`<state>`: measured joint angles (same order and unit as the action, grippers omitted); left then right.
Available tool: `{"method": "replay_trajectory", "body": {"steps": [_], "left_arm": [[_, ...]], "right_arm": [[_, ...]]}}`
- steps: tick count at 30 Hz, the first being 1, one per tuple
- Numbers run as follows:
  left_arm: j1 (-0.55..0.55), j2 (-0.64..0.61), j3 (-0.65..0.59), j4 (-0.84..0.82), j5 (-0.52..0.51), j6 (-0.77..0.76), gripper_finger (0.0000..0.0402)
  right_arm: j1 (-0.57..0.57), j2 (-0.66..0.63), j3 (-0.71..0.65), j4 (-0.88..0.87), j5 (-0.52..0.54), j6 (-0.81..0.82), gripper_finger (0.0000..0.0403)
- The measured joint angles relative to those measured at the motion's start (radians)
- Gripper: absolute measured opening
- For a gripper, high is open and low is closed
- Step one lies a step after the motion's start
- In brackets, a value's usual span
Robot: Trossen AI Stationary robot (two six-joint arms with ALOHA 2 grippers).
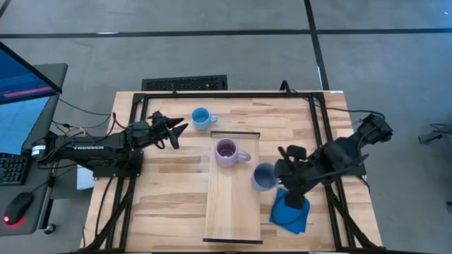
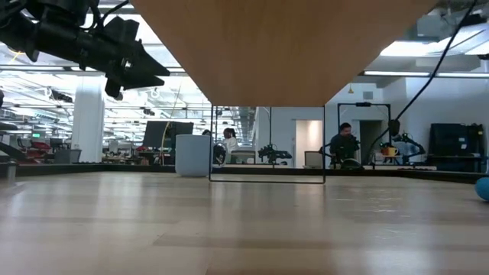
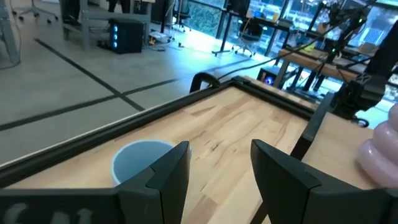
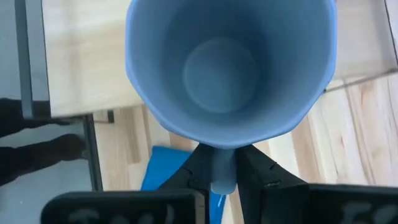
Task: Stack small to large cups/mugs on shelf
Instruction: Put the dark blue mug on the shelf
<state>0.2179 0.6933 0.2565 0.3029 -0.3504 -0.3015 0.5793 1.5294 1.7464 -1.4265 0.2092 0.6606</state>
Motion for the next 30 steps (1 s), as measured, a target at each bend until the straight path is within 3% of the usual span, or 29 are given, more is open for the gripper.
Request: {"method": "replay_trajectory", "body": {"steps": [12, 30], "left_arm": [[0.000, 0.000, 0.000, -0.112, 0.010, 0.000, 0.0162], [0.000, 0.000, 0.000, -0.113, 0.032, 0.007, 0.0162]], "right_arm": [[-0.084, 0.221, 0.194, 0.009, -0.003, -0.096, 0.0058], [-0.157, 0.452, 0.423, 0.033, -0.090, -0.224, 0.0058]]}}
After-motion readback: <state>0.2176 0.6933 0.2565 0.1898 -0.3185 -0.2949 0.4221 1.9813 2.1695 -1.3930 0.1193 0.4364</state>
